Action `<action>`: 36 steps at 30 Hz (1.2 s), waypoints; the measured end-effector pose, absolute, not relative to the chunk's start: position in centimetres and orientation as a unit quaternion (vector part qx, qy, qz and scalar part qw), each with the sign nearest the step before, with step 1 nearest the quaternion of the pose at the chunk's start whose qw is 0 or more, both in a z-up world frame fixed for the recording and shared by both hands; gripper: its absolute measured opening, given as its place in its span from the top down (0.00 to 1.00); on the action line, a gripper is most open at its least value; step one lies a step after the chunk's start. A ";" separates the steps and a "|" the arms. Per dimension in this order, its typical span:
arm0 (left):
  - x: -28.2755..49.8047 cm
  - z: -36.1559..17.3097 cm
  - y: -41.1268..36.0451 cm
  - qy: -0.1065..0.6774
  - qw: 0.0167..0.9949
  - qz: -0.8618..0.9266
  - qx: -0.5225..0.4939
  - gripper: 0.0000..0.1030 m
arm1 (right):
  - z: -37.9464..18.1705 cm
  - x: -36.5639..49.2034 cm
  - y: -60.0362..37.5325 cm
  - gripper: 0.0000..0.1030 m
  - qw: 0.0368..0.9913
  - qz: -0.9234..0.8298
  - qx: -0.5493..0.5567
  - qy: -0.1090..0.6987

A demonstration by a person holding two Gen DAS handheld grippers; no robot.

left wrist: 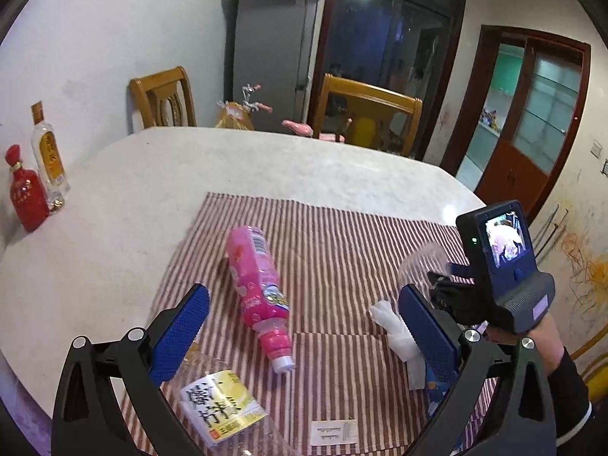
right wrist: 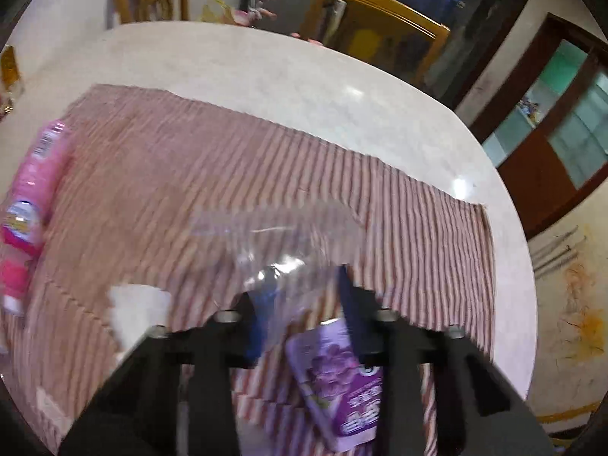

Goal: Collect trash
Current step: 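Grasp the clear plastic cup with the right tool while the left tool grasps the white tissue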

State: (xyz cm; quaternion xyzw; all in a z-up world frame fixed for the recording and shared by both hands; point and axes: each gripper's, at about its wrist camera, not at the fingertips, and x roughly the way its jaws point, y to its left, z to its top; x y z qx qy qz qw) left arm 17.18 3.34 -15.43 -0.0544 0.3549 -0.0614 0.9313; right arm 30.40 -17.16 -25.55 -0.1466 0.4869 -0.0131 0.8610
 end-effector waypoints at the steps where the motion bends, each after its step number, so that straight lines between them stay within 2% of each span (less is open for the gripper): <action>1: 17.3 -15.6 3.1 0.359 0.929 -0.067 -0.056 0.06 | -25.7 30.3 -17.6 0.93 0.861 -0.009 -0.138 0.490; 6: 18.2 -16.8 1.7 0.386 0.917 -0.085 -0.058 0.06 | -22.6 27.8 -20.5 0.93 0.888 0.018 -0.037 0.458; 10: 20.2 -18.8 -0.9 0.439 0.890 -0.104 -0.073 0.06 | -18.9 25.4 -22.5 0.93 0.909 0.030 0.025 0.414; 16: 23.7 -24.4 -4.9 0.538 0.836 -0.027 -0.108 0.06 | -16.3 22.7 -24.4 0.92 0.921 0.028 0.060 0.383; 20: 24.0 -27.0 -6.0 0.570 0.814 -0.013 -0.113 0.09 | -16.4 21.4 -24.8 0.92 0.921 0.031 0.070 0.383; 27: 24.3 -28.4 -8.0 0.582 0.802 -0.062 -0.118 0.35 | -16.8 20.3 -26.3 0.89 0.916 0.033 0.096 0.389; 29: 24.5 -28.8 -8.5 0.582 0.801 -0.079 -0.114 0.46 | -16.7 20.2 -26.5 0.89 0.916 0.035 0.099 0.387; 32: 24.7 -28.8 -9.1 0.574 0.804 -0.108 -0.110 0.78 | -16.5 20.1 -26.9 0.89 0.916 0.034 0.102 0.385; 36: 24.3 -26.7 -8.2 0.532 0.832 -0.112 -0.113 0.81 | -16.1 19.6 -27.2 0.89 0.918 0.031 0.107 0.380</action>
